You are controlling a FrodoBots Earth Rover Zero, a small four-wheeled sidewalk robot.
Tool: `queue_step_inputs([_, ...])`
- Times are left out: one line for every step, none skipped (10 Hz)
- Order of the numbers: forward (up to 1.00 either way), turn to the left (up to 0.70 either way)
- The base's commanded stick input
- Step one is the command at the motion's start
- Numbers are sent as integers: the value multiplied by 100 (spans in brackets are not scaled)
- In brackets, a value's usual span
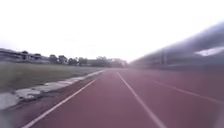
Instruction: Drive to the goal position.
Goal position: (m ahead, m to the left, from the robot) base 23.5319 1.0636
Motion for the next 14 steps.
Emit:
queue_step_inputs([70, -7])
queue_step_inputs([70, -28])
queue_step_inputs([70, -28])
queue_step_inputs([70, -9])
queue_step_inputs([70, 0])
queue_step_inputs([70, 0])
queue_step_inputs([70, 0])
queue_step_inputs([70, 0])
queue_step_inputs([70, 0])
queue_step_inputs([70, 0])
queue_step_inputs([70, 0])
queue_step_inputs([70, 0])
queue_step_inputs([70, -1])
queue_step_inputs([70, -3])
